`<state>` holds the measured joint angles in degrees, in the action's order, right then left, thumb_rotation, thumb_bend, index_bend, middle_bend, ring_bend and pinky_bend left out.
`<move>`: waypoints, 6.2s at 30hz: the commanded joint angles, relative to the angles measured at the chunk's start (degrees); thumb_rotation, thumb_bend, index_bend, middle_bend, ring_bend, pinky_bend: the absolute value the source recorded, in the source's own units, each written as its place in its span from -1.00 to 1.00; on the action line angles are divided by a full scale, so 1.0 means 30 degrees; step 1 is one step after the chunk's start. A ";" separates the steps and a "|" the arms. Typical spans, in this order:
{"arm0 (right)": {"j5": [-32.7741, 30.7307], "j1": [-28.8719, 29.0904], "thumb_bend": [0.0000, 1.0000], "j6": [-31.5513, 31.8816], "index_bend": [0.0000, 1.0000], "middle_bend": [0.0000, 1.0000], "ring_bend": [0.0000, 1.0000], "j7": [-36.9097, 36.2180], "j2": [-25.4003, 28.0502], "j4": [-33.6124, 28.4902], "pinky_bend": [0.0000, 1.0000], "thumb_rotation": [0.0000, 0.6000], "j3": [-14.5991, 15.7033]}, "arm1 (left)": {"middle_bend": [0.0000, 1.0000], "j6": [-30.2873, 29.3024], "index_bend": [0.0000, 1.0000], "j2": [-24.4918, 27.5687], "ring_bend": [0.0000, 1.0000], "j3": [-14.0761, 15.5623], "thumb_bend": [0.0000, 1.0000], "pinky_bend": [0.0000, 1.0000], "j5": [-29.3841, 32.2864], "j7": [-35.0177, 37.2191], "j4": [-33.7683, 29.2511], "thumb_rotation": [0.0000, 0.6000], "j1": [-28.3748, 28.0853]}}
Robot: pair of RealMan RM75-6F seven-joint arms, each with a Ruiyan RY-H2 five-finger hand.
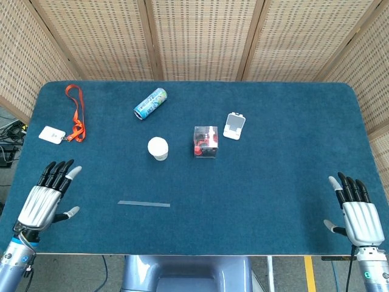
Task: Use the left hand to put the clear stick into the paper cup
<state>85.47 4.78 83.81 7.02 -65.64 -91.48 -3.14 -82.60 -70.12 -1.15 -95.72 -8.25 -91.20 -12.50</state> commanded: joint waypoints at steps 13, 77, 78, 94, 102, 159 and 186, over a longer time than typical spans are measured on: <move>0.0104 -0.0099 -0.90 0.0240 -0.90 -1.00 -1.00 -0.0592 0.0302 -0.0190 -1.00 1.00 -0.0070 | -1.00 0.4850 -0.26 -0.2494 -1.00 -0.0625 -0.41 -1.00 0.1658 -0.4313 -0.1724 1.00 -0.2776; 0.0101 -0.0099 -0.90 0.0180 -0.91 -1.00 -1.00 -0.1617 0.0504 -0.0163 -1.00 1.00 -0.0152 | -1.00 0.8151 0.01 -0.8974 -1.00 -0.0796 -0.29 -1.00 1.2264 -1.2433 0.0522 1.00 -0.7999; 0.0100 -0.0098 -0.90 0.0175 -0.91 -1.00 -1.00 -0.1623 0.0501 -0.0161 -1.00 1.00 -0.0150 | -1.00 0.8135 0.02 -0.9012 -1.00 -0.0762 -0.28 -1.00 1.2321 -1.2413 0.0559 1.00 -0.8022; 0.0205 -0.0122 -0.90 0.0299 -0.91 -1.00 -1.00 -0.1699 0.0524 -0.0171 -1.00 1.00 -0.0157 | -1.00 0.7546 0.27 -0.8794 -1.00 -0.0474 -0.27 -1.00 1.1893 -1.1760 0.0192 1.00 -0.8142; 0.0217 -0.0146 -0.90 0.0322 -0.91 -1.00 -1.00 -0.1740 0.0569 -0.0205 -1.00 1.00 -0.0145 | -1.00 0.6673 0.27 -0.6928 -1.00 -0.1318 -0.27 -1.00 1.0656 -1.1100 -0.1852 1.00 -0.8368; -0.2820 0.0565 -0.90 -0.2319 -0.91 -1.00 -1.00 -0.2302 0.0101 0.1706 -1.00 1.00 -0.0844 | -1.00 1.6735 0.30 -0.8353 -1.00 -0.8096 -0.27 -1.00 0.8892 1.4784 0.9781 1.00 -1.4523; -0.2572 0.0523 -0.90 -0.1876 -0.91 -1.00 -1.00 -0.2003 -0.0094 0.1808 -1.00 1.00 -0.0875 | -1.00 1.3400 -0.96 -0.8256 -1.00 -0.5105 -0.41 -1.00 0.4382 2.5047 1.2766 1.00 -1.3131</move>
<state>77.74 6.35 78.20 0.99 -65.93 -86.03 -5.79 -41.25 -95.56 -17.04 -81.97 66.10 -52.59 -52.44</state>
